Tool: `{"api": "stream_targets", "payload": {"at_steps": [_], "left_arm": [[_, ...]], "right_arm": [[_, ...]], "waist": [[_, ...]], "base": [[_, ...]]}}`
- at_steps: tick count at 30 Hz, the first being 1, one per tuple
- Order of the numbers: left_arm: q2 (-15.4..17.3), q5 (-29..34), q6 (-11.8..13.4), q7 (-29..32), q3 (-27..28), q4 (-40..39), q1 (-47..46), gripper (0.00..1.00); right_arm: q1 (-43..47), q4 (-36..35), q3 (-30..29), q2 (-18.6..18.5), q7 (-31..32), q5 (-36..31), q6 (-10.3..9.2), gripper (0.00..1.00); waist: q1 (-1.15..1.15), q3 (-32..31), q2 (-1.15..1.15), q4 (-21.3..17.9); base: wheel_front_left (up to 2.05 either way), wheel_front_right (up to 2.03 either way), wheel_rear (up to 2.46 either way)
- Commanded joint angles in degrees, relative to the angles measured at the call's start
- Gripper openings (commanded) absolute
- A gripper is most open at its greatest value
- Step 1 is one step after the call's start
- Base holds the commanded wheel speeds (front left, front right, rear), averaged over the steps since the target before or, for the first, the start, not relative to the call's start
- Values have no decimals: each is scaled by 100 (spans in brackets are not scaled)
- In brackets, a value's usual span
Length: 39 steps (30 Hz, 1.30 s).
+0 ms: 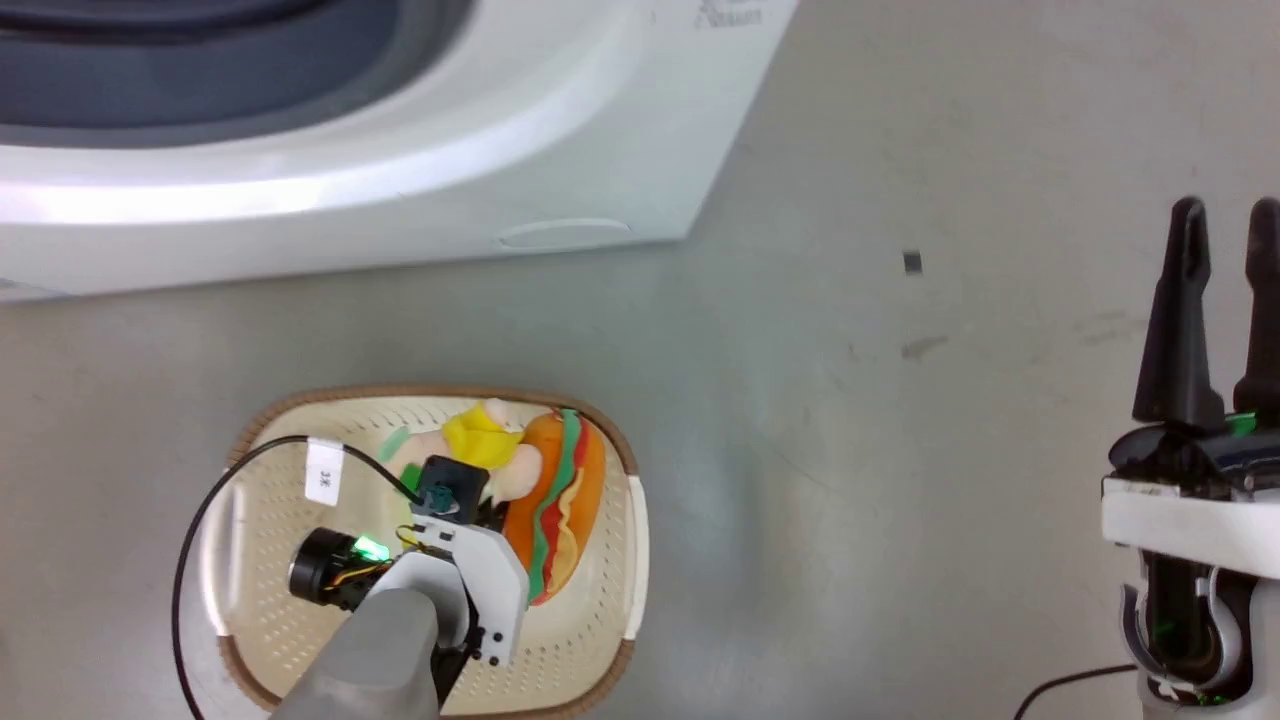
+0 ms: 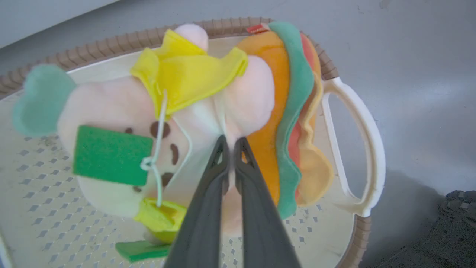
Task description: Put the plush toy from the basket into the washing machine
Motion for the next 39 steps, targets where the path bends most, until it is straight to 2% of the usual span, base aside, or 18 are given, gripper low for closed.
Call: {"api": "stream_targets", "payload": {"at_steps": [1,11,15,26,33,39], "left_arm": [[-27,-23,-40,-103,-56,-77,86,0],[-101,-166,-67,-259,-134,-730,387,0],[-54,-156,-40,-263,-71,-1353,617,0],[159,32,442,-265,424,-3386,1500,0],[197,328,840,-265,1050,-4993,1982,0],[79,452,987,-265,1684,-5542,2008,0]], "right_arm": [[123,36,-3,-1,-25,-66,-4,100],[504,155,-81,-1,-25,-128,-4,100],[662,177,-93,-1,-25,-163,-4,100],[1043,209,-123,-1,-25,-216,-4,100],[1170,220,-119,-1,-25,-257,-4,100],[1145,213,-110,-1,-25,-287,-4,100]], "waist": [[0,-342,0,203],[0,-1055,0,525],[0,-1359,0,673],[0,-1969,0,1009],[0,-2112,0,1121],[0,-2020,0,1080]], "base": [[0,0,0],[0,0,0],[0,0,0],[0,0,0],[0,0,0],[0,0,0]]}}
